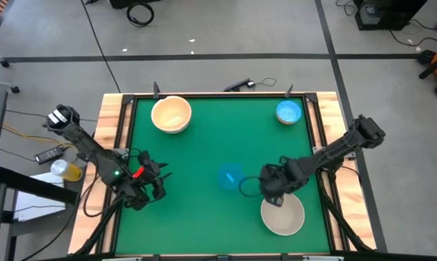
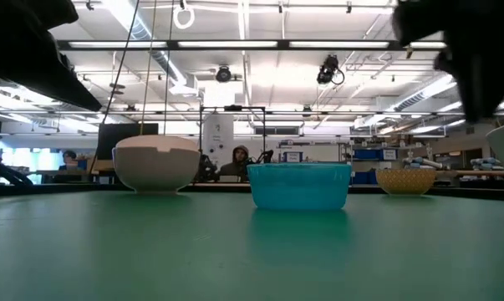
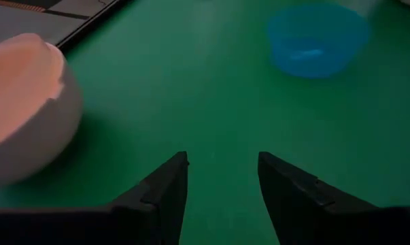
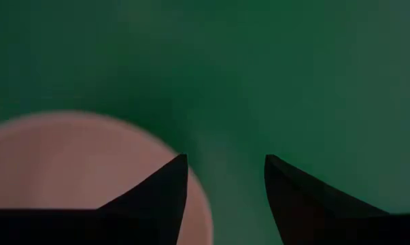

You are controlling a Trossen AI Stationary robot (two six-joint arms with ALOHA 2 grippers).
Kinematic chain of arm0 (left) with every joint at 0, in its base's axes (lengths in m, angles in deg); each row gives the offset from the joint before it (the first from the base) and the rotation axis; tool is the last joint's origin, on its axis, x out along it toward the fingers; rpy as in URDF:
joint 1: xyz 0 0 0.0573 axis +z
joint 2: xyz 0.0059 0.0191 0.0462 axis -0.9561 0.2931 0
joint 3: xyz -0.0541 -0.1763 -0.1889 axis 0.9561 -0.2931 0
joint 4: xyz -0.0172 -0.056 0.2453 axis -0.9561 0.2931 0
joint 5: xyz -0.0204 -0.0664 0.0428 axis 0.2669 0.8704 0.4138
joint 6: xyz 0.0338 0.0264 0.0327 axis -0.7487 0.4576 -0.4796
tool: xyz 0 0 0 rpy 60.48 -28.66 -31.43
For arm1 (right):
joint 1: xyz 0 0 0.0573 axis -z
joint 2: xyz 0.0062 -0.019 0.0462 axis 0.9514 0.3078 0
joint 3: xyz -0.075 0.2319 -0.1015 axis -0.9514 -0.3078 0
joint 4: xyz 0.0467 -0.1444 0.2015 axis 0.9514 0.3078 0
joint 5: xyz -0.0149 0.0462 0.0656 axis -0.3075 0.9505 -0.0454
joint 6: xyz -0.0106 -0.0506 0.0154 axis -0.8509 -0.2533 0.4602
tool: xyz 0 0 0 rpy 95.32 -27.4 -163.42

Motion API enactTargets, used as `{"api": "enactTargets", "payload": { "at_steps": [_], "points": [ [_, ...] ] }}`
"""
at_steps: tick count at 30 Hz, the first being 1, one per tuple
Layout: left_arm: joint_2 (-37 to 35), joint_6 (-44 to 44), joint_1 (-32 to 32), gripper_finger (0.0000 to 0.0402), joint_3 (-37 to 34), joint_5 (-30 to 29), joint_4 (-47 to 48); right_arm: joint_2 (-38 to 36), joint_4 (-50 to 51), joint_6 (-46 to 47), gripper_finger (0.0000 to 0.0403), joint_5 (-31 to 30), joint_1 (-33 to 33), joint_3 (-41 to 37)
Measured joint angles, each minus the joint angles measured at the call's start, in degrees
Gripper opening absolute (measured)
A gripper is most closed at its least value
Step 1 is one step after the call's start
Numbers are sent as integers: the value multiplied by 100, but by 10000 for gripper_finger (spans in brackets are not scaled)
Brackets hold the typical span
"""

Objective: Nest bowls inside each other
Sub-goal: Stack the gray bowl on top of the orange transparent bowl

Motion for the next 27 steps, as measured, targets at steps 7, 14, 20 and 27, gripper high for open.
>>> {"api": "enactTargets", "payload": {
  "at_steps": [7,14,20,27],
  "points": [
    [0,-259,122,181,0,-1,-45,4,-406,573,190,207,-466,-800],
    [0,-264,117,181,0,0,-57,9,-1289,536,161,654,-491,-1481],
    [0,-261,117,181,0,0,-76,-13,-1554,-100,57,764,-163,-1499],
    [0,-255,123,181,0,-26,-435,-150,-2212,-996,25,460,550,-1285]
  ]
}}
